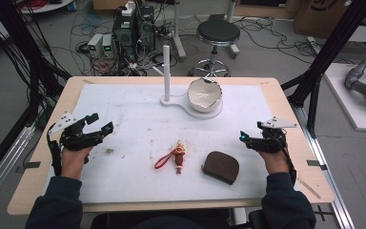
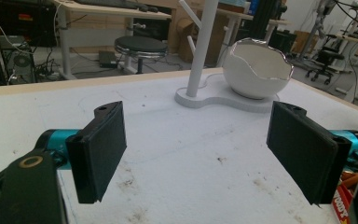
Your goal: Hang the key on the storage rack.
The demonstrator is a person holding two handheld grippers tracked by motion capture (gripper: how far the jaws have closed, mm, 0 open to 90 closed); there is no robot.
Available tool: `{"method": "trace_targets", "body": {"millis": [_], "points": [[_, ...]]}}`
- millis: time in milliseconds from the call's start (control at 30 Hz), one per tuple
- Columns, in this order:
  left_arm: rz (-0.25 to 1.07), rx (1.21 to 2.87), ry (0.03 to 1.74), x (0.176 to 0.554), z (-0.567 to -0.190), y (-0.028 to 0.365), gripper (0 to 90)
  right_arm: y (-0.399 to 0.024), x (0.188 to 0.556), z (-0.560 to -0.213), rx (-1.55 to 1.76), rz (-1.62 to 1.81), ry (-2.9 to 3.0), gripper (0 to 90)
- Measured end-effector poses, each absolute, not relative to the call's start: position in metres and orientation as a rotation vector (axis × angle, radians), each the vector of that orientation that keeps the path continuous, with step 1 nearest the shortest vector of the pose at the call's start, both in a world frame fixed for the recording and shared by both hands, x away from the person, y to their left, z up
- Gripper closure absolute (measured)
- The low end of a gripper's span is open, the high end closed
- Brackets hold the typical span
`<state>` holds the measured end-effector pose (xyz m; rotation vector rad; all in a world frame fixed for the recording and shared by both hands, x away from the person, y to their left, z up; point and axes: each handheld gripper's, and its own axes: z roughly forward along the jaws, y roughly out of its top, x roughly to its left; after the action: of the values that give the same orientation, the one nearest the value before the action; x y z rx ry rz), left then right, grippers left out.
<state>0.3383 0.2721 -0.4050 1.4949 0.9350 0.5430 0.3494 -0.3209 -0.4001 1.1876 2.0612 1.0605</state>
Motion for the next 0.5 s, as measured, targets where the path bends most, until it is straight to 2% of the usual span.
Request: {"method": "trace_targets", "body": {"millis": [500], "points": [[0.533,1.505,0.954,0.3417,-0.4067,0.2680,20.6,-0.3260,0.3488,-0.4011,1.192,1.083,2.062,20.7]]}}
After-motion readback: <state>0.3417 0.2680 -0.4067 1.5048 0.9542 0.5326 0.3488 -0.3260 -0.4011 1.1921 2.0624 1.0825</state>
